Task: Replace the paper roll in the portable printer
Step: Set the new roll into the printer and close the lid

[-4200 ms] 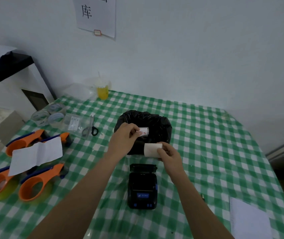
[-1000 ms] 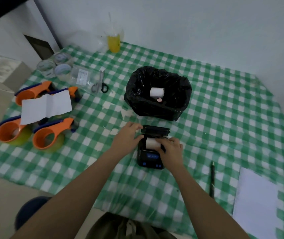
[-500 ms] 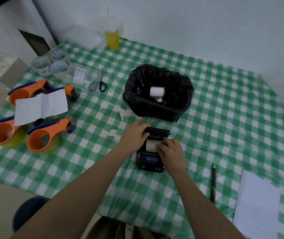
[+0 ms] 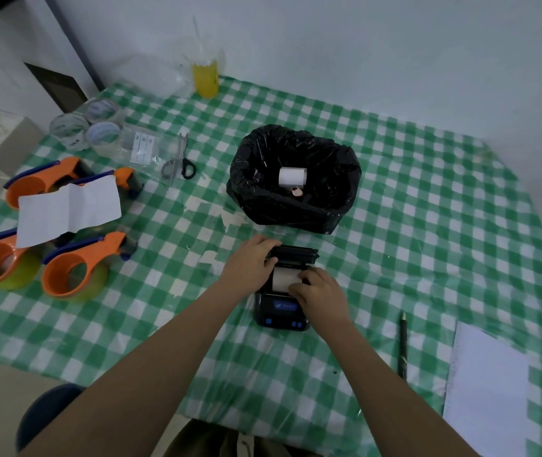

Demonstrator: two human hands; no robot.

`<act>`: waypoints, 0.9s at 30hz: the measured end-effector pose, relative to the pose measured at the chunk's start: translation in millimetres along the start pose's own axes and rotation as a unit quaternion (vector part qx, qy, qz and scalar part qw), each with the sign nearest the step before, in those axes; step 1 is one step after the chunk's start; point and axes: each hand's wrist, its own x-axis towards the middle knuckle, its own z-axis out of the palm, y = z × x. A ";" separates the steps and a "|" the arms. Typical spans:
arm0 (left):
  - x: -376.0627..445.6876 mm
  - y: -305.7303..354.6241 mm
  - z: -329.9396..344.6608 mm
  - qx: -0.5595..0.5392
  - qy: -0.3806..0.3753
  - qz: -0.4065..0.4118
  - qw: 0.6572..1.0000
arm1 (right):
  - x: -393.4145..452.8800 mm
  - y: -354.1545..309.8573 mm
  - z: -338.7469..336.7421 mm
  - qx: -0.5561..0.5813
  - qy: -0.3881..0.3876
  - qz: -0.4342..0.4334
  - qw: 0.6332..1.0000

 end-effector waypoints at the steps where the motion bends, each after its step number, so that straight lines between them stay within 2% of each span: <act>1: 0.0 -0.1 0.1 0.000 -0.001 0.000 1.000 | 0.4 -1.9 0.5 -0.004 -0.010 0.011 1.000; 9: -1.0 -1.2 0.0 0.005 -0.013 0.001 1.000 | 5.2 -11.4 0.7 -0.028 -0.012 0.050 0.998; 17: -6.2 -3.8 -1.7 0.009 -0.026 0.023 0.999 | -4.2 -9.8 2.8 -0.036 0.013 0.014 0.999; 27: -25.5 -9.3 2.3 0.022 -0.029 0.040 0.999 | -19.6 -10.6 -2.4 0.016 0.089 0.011 0.996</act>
